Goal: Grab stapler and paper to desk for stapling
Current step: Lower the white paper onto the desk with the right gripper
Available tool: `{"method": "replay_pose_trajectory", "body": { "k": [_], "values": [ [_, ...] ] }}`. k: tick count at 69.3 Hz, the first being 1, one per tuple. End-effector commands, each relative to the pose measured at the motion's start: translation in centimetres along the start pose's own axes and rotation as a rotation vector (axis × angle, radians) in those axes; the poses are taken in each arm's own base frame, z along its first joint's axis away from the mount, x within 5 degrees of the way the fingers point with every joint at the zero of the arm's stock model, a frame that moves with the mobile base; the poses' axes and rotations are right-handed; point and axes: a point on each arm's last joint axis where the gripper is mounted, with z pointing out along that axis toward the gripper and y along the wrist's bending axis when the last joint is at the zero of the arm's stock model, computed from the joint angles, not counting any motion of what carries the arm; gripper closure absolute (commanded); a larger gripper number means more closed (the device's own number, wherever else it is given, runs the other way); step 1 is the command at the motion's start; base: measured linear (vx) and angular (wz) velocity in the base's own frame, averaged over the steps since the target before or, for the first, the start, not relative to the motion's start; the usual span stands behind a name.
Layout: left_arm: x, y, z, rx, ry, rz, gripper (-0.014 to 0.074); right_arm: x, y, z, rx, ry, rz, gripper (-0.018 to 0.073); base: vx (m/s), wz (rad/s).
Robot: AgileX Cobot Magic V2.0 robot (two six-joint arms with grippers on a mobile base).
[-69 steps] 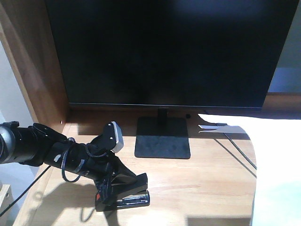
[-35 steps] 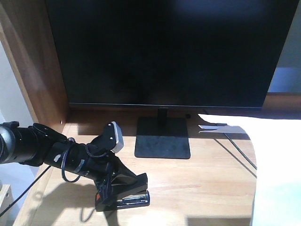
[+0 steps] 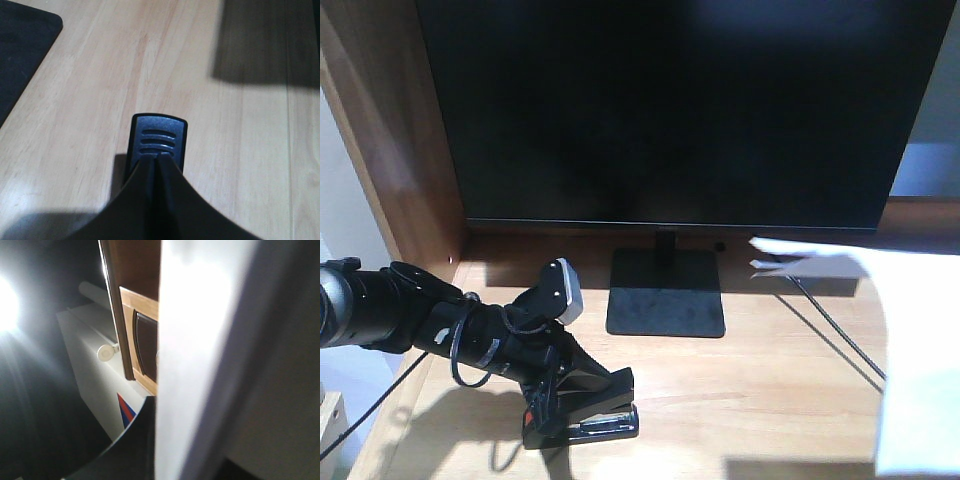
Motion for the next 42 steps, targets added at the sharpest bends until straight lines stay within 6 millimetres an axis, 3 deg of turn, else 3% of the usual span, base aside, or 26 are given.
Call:
{"method": "replay_pose_trajectory", "body": {
  "k": [1,24,42],
  "values": [
    [-2.2,-0.4,-1.1,-0.003,-0.083,0.016,0.0602,-0.4,1.2,0.6,-0.099,-0.036,-0.031,0.0561,0.0,0.0],
    [-2.2,-0.4,-1.1,-0.003,-0.083,0.016,0.0602,-0.2,-0.6,3.1,0.077,-0.014,-0.11,0.0561,0.0,0.0],
    [-2.2,-0.4,-1.1,-0.003,-0.083,0.016,0.0602,-0.5,-4.1,4.4,0.141,-0.073,-0.036,0.0561,0.0,0.0]
  ]
}}
